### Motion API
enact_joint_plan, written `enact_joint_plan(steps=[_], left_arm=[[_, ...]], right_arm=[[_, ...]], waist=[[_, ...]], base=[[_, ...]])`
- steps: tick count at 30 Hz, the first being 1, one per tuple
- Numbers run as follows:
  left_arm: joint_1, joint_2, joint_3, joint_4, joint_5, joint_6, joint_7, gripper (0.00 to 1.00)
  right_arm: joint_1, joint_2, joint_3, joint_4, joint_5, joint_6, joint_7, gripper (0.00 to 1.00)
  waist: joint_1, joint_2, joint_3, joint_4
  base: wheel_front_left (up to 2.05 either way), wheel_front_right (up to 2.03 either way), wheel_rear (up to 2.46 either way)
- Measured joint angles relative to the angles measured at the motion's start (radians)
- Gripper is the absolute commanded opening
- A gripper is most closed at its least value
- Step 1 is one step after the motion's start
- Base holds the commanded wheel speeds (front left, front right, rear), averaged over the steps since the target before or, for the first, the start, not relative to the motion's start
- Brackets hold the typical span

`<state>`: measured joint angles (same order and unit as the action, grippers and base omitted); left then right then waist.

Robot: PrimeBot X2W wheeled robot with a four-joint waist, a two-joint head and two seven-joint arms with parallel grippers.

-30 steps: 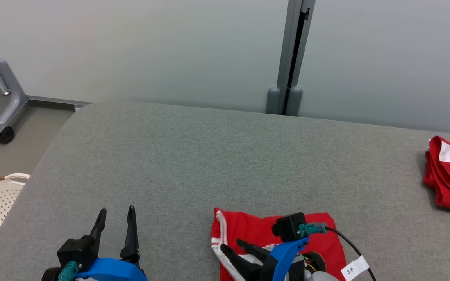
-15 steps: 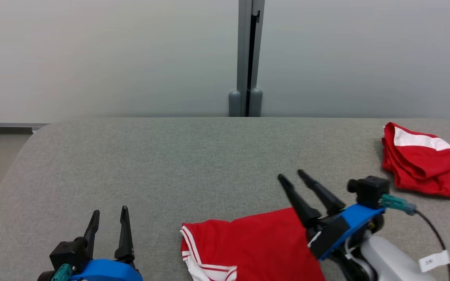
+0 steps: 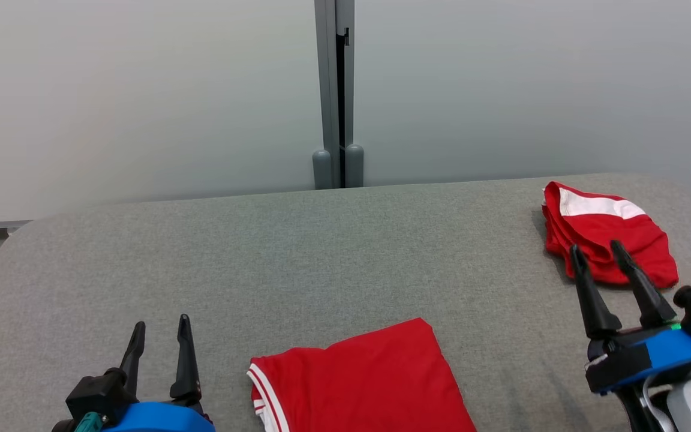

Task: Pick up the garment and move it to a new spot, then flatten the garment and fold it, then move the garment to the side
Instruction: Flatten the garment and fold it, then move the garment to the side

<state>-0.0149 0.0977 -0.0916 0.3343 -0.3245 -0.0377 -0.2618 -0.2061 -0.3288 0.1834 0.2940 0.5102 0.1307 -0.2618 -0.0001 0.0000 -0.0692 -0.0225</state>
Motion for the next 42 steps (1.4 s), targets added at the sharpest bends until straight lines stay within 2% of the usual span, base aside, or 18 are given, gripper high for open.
enact_joint_plan(steps=[5,11,22,24,26,32,36,42], left_arm=[[0.016,-0.008,0.027,-0.02,0.019,-0.016,0.0,1.0],[0.029,-0.012,0.038,-0.012,0.068,-0.025,0.0,1.0],[0.029,-0.026,0.06,-0.008,0.102,-0.044,0.0,1.0],[0.029,-0.029,0.062,-0.008,0.106,-0.048,0.0,1.0],[0.028,-0.031,0.063,-0.01,0.114,-0.051,0.0,1.0],[0.017,-0.034,0.058,-0.012,0.125,-0.06,0.0,1.0],[0.005,-0.037,0.046,-0.005,0.133,-0.062,0.0,1.0],[-0.007,-0.039,0.033,0.021,0.132,-0.069,0.0,1.0]], right_arm=[[0.097,0.045,-0.068,-0.066,-0.139,0.0,0.0,1.0],[0.154,0.094,-0.091,-0.058,-0.189,0.0,0.0,1.0],[0.151,0.088,-0.051,-0.034,-0.215,0.0,-0.001,1.0],[0.144,0.089,-0.024,-0.007,-0.216,0.0,-0.001,1.0],[0.121,0.09,0.025,0.071,-0.205,0.0,0.002,1.0],[-0.044,0.111,0.211,0.269,-0.101,0.0,0.182,1.0],[-0.125,0.122,0.269,0.409,-0.026,0.0,0.345,1.0],[-0.183,0.146,0.3,0.555,0.071,0.0,0.553,1.0]], waist=[[0.0,0.0,-0.001,-0.019],[0.0001,0.0,0.002,-0.027],[0.0,0.0001,0.0,-0.006],[0.0,0.0,0.0,0.0],[0.0001,0.0,-0.001,0.008],[0.0001,0.0,0.003,0.043],[0.0001,0.0,0.006,0.081],[0.0001,0.0,0.016,0.137]], base=[[0.0,0.0,0.0],[0.0,0.0,0.0],[0.0,0.0,0.0],[0.0,0.0,0.0],[0.0,0.0,0.0],[0.0,0.0,0.0],[0.0,0.0,0.0],[0.0,0.0,0.0]])
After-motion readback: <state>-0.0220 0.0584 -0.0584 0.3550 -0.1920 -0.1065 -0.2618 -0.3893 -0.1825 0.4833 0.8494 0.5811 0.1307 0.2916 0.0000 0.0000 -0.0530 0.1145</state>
